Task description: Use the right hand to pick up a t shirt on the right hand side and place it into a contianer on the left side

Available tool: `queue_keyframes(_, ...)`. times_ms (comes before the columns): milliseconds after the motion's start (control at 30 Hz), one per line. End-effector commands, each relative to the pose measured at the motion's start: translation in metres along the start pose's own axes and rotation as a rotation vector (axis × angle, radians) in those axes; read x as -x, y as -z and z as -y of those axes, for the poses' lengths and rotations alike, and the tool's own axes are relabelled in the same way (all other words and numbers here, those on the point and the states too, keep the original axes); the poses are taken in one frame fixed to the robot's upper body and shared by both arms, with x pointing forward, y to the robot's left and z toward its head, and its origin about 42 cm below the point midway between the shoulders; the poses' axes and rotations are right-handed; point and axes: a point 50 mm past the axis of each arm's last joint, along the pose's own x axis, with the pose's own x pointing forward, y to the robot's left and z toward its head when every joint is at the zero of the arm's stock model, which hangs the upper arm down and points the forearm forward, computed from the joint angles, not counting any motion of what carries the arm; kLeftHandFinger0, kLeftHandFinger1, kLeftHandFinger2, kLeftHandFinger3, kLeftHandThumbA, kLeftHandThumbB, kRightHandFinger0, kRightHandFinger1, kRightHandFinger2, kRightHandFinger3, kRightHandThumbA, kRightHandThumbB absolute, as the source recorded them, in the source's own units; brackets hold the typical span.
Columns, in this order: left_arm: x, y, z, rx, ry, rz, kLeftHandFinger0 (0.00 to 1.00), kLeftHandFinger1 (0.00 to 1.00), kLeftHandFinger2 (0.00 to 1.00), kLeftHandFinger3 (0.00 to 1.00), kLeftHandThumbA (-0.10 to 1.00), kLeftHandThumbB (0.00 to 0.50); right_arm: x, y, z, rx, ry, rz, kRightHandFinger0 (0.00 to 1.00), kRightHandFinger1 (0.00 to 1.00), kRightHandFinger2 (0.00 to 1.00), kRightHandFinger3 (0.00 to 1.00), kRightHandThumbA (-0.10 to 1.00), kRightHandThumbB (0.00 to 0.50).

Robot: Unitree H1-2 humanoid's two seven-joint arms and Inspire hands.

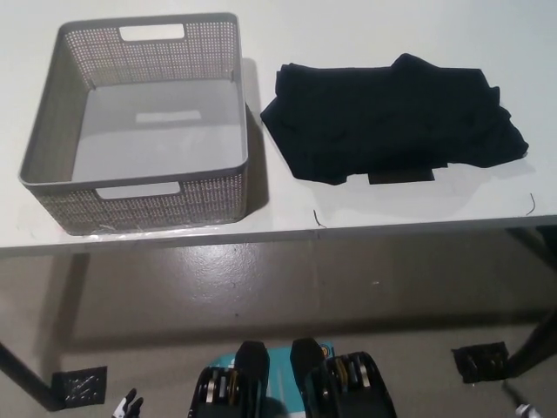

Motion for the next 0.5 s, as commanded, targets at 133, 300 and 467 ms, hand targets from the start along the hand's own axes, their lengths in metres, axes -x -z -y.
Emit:
queue_keyframes(133, 0.002, -0.004, -0.009, -0.034, -0.028, 0.068, 1.00, 1.00, 1.00, 1.00, 1.00, 0.191, -0.037, -0.095, 0.089, 0.152, 0.264, 0.356, 1.00, 1.00, 1.00, 1.00, 0.78, 0.331)
queue_keyframes(300, 0.002, -0.006, -0.008, -0.035, -0.026, 0.075, 1.00, 1.00, 1.00, 1.00, 1.00, 0.177, -0.071, -0.126, 0.127, 0.263, 0.273, 0.422, 1.00, 1.00, 1.00, 1.00, 0.82, 0.396)
queue_keyframes(467, -0.001, -0.005, -0.011, -0.042, -0.027, 0.075, 1.00, 1.00, 1.00, 1.00, 1.00, 0.196, -0.105, -0.157, 0.143, 0.330, 0.256, 0.490, 1.00, 1.00, 1.00, 1.00, 0.87, 0.391)
